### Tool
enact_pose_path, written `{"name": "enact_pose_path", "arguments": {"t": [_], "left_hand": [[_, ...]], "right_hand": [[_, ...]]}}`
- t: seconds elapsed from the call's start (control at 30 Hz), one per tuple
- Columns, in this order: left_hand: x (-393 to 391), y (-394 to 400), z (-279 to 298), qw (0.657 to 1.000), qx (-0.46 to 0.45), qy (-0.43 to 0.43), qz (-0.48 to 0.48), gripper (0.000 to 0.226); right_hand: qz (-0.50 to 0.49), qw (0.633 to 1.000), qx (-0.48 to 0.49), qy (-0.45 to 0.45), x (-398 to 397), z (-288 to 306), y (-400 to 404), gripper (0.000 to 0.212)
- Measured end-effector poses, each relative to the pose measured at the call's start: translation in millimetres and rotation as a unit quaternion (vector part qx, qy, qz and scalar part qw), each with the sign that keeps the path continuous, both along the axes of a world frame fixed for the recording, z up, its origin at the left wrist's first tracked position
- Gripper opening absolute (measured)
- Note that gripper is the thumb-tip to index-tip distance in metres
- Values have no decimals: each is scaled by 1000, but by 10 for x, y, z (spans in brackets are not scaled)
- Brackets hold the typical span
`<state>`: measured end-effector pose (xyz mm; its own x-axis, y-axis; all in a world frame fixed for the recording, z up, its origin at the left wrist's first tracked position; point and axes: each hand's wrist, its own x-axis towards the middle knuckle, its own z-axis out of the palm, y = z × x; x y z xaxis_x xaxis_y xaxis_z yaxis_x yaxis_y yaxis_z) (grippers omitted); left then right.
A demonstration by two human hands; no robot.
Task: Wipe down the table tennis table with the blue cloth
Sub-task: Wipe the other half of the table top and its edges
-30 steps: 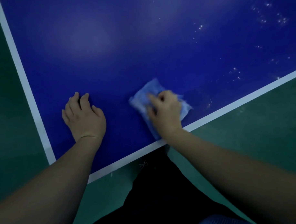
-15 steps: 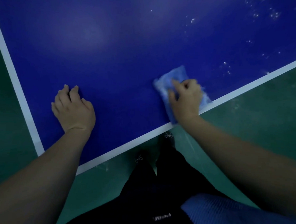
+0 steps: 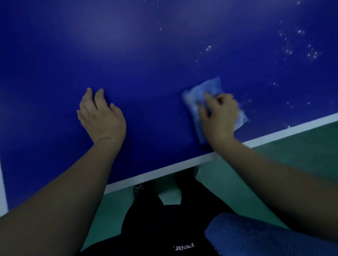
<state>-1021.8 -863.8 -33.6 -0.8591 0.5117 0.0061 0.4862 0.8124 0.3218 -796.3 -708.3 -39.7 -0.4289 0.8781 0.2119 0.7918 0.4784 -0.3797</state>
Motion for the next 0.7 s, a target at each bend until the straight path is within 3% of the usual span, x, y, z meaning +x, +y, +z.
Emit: {"name": "enact_pose_path", "arguments": {"t": [0.07, 0.13, 0.2, 0.27, 0.33, 0.37, 0.43, 0.5, 0.57, 0.63, 0.7], "left_hand": [[29, 158, -41, 1000, -10, 0, 26, 49], [34, 218, -95, 999, -22, 10, 45, 49], [25, 228, -130, 998, -28, 17, 53, 50], [16, 217, -131, 997, -33, 17, 61, 50], [10, 216, -115, 997, -35, 8, 68, 50], [12, 226, -105, 997, -35, 5, 69, 50], [11, 241, -94, 997, -32, 1, 69, 50], [9, 245, -101, 997, -28, -1, 74, 50], [1, 245, -113, 996, -29, -4, 81, 50], [-5, 248, -120, 996, -31, -10, 87, 50], [-7, 246, -119, 995, -34, -14, 93, 50]], "right_hand": [[171, 985, -13, 0, 73, -7, -33, 30], [246, 969, -12, -10, 124, 31, 307, 30], [214, 977, 1, -13, 81, 52, 739, 31], [108, 994, -9, -6, -34, 57, 1187, 35], [3, 1000, -26, -15, -174, 58, 1338, 38], [0, 1000, -22, -20, -246, 45, 1280, 39], [112, 993, -23, -3, -382, 33, 1026, 35], [279, 960, -19, 0, -444, 1, 870, 31], [330, 944, -12, -11, -549, 3, 1061, 31], [230, 973, 3, -6, -692, 9, 1416, 33], [57, 998, -4, -24, -836, 38, 1779, 36]]}}
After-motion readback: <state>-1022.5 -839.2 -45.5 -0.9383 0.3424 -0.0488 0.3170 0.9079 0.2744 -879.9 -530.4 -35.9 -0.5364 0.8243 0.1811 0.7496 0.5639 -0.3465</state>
